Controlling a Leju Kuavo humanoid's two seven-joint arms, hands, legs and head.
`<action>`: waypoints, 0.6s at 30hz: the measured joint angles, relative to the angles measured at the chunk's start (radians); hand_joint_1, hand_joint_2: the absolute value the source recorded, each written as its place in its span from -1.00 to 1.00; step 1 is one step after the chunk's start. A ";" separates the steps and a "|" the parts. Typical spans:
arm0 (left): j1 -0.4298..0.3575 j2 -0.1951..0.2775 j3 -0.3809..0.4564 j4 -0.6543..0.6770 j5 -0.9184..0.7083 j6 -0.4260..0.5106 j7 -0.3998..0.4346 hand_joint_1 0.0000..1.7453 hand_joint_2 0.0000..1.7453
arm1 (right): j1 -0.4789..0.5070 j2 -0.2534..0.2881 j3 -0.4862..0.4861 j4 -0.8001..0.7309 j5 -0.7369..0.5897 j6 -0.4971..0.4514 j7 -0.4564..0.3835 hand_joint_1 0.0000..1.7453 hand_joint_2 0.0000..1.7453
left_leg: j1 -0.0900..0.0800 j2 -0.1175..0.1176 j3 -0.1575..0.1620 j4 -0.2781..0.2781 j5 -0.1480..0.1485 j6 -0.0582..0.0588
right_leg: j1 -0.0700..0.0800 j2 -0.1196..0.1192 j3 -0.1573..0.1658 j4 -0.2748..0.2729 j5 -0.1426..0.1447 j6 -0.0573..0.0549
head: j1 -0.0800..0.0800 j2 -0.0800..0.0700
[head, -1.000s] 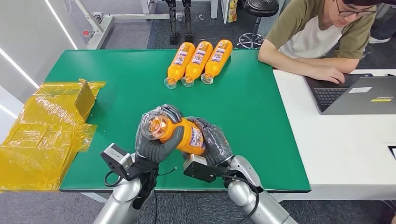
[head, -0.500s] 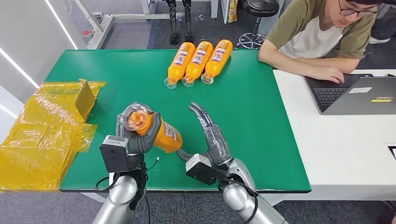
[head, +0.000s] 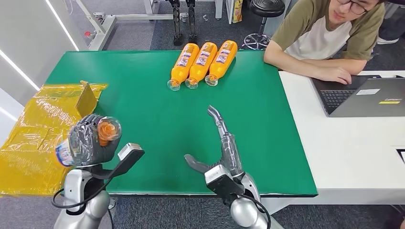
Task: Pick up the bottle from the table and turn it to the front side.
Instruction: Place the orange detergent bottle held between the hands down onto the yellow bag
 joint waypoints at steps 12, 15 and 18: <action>-0.136 0.307 -0.005 0.350 -0.087 -0.055 -0.126 1.00 1.00 | 0.056 -0.002 0.000 -0.061 -0.042 -0.004 -0.029 -1.00 1.00 | 0.000 0.003 0.000 0.000 0.001 -0.001 | 0.000 0.002 -0.001 0.001 0.000 -0.001 | 0.000 0.000; -0.155 0.335 -0.015 0.413 -0.095 -0.060 -0.141 1.00 1.00 | 0.064 -0.002 0.000 -0.072 -0.042 -0.003 -0.029 -1.00 1.00 | 0.000 0.004 0.000 0.000 0.001 -0.002 | 0.000 0.004 -0.002 0.001 0.001 -0.001 | 0.000 0.000; -0.184 0.357 -0.038 0.477 -0.120 -0.100 -0.192 1.00 1.00 | 0.072 -0.002 0.000 -0.079 -0.039 -0.002 -0.031 -1.00 1.00 | 0.000 0.003 0.000 0.000 0.000 -0.002 | 0.000 0.003 -0.002 0.001 0.001 -0.001 | 0.000 0.000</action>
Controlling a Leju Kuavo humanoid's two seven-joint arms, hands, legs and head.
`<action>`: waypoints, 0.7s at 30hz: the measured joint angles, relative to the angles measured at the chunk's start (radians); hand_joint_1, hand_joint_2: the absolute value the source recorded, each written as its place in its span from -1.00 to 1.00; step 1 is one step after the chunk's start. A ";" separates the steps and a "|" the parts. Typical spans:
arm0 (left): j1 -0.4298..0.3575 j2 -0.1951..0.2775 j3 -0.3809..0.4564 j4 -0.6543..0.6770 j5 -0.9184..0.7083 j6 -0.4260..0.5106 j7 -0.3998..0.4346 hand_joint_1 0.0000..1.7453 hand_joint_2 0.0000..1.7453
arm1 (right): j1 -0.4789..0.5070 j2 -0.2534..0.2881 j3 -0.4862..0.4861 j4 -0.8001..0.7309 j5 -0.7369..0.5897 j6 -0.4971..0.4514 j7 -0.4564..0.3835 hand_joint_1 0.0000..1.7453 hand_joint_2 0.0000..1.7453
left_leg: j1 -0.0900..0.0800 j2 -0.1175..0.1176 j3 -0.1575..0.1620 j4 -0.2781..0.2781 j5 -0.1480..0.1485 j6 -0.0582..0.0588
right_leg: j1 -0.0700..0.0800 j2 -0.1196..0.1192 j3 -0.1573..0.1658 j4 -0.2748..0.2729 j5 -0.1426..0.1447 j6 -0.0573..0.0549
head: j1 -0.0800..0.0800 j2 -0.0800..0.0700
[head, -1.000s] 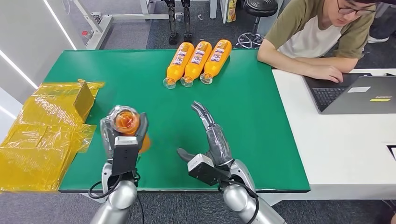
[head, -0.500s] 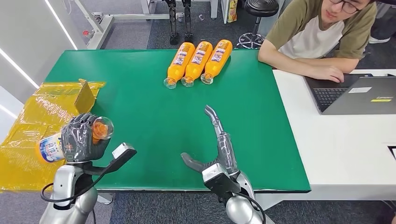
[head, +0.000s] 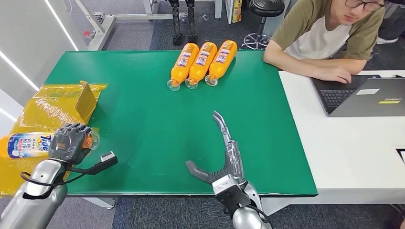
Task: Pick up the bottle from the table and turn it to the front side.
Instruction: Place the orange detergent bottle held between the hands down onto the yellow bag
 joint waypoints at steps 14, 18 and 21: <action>-0.174 -0.015 -0.187 0.275 -0.082 -0.042 -0.063 1.00 1.00 | 0.049 0.011 0.000 -0.034 0.035 0.036 0.006 -1.00 1.00 | 0.000 0.000 0.000 0.000 0.000 0.000 | 0.000 0.000 0.000 0.000 0.000 0.000 | 0.000 0.000; -0.201 -0.060 -0.220 0.314 -0.078 -0.031 -0.028 0.86 1.00 | 0.049 0.014 -0.001 -0.033 0.047 0.057 0.005 -1.00 1.00 | 0.000 0.000 0.000 0.001 0.000 0.000 | 0.000 0.000 0.000 0.000 0.000 0.000 | 0.000 0.000; -0.210 -0.091 -0.232 0.335 -0.065 -0.017 -0.005 -0.58 1.00 | 0.049 0.019 -0.005 -0.033 0.050 0.067 0.005 -1.00 1.00 | 0.000 0.000 0.000 0.001 0.000 0.000 | 0.000 0.000 0.000 0.000 0.000 0.000 | 0.000 0.000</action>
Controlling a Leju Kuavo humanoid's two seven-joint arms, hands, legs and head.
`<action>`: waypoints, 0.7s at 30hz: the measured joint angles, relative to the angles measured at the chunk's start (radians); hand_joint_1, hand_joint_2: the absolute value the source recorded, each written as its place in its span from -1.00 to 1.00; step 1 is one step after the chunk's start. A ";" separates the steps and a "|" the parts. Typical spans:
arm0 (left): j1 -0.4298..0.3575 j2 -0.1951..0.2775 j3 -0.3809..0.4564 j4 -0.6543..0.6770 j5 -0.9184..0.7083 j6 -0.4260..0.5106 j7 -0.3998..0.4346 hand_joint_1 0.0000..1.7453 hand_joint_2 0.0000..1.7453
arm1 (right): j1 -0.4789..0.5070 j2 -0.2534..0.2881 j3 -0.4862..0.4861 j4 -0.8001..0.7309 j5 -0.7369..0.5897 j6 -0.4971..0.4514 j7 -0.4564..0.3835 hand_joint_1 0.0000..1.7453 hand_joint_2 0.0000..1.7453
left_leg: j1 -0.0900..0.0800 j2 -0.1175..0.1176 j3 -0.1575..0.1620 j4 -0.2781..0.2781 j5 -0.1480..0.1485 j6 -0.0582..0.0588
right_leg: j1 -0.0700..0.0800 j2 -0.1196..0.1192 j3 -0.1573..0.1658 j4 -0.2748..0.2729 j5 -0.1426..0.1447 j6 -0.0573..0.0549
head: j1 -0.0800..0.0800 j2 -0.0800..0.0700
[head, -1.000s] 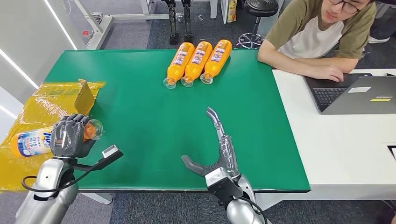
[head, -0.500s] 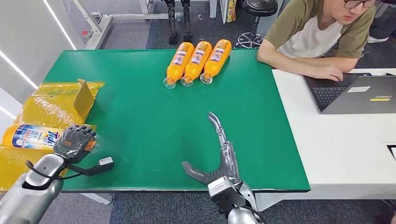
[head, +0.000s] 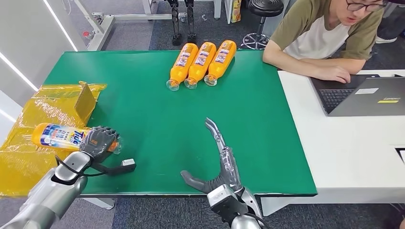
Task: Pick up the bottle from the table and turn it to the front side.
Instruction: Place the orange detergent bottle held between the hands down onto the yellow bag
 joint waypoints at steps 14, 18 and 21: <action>-0.020 -0.116 0.083 0.035 0.299 -0.019 -0.087 -1.00 1.00 | 0.011 0.009 -0.012 -0.016 0.027 0.005 0.025 -1.00 1.00 | 0.000 0.000 0.000 0.000 0.000 0.000 | 0.000 -0.001 0.000 0.000 0.000 0.000 | 0.000 0.000; 0.001 -0.141 0.193 0.022 0.466 0.047 -0.199 -1.00 1.00 | 0.021 0.009 -0.018 -0.025 0.034 0.003 0.025 -1.00 1.00 | 0.000 0.000 0.000 0.000 0.000 0.000 | 0.000 0.000 0.000 0.000 0.000 0.000 | 0.000 0.000; 0.039 -0.164 0.283 -0.032 0.647 0.081 -0.325 -1.00 1.00 | 0.027 0.009 -0.025 -0.029 0.034 0.003 0.028 -1.00 1.00 | 0.000 0.000 0.000 0.000 0.000 0.000 | 0.000 0.000 0.000 0.000 0.000 0.000 | 0.000 0.000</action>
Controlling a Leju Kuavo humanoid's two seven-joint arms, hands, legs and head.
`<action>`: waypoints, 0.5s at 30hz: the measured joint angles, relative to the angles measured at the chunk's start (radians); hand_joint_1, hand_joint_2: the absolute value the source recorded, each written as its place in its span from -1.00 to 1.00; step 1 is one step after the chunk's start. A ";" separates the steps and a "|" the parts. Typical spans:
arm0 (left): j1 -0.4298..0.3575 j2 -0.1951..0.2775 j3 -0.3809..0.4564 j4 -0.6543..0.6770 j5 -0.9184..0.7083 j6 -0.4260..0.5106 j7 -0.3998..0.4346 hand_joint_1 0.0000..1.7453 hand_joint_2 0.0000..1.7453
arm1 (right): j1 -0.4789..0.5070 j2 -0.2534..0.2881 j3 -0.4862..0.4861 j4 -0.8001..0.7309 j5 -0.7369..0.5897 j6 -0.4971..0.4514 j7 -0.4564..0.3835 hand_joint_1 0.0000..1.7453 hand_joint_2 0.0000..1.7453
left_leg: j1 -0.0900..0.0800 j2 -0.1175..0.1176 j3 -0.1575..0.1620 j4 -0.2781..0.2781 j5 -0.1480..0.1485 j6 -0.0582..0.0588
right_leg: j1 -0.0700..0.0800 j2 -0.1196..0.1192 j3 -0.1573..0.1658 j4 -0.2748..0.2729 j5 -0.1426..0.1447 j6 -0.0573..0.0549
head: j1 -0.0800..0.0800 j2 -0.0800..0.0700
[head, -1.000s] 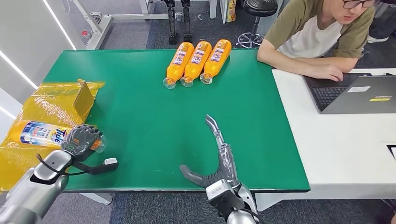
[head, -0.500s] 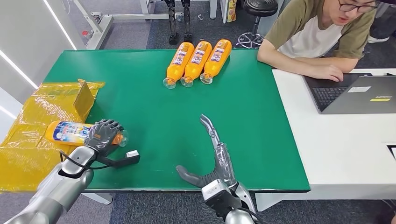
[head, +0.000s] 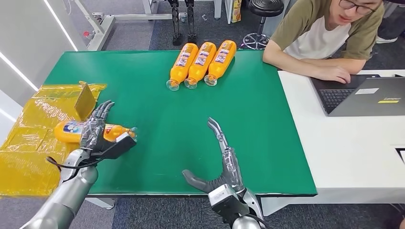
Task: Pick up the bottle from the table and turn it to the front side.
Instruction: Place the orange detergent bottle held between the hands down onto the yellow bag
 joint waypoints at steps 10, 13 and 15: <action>0.172 -0.116 0.094 -0.532 0.752 -0.081 -0.211 -1.00 1.00 | -0.015 -0.002 -0.002 0.012 -0.061 -0.004 -0.005 -1.00 1.00 | 0.000 -0.001 0.000 0.001 0.000 0.000 | 0.000 -0.001 0.001 -0.001 0.000 0.000 | 0.000 0.000; 0.204 -0.163 0.051 -0.697 0.878 -0.073 -0.213 -1.00 1.00 | -0.026 -0.002 0.000 0.022 -0.075 -0.009 -0.007 -1.00 1.00 | 0.000 -0.003 -0.001 0.001 0.000 0.001 | 0.000 -0.003 0.002 -0.002 0.000 0.000 | 0.000 0.000; 0.224 -0.194 0.016 -0.778 0.923 -0.056 -0.213 -1.00 1.00 | -0.030 -0.002 0.000 0.027 -0.078 -0.014 -0.007 -1.00 1.00 | 0.000 -0.003 0.000 0.001 -0.001 0.001 | 0.000 -0.003 0.002 -0.002 0.000 0.000 | 0.000 0.000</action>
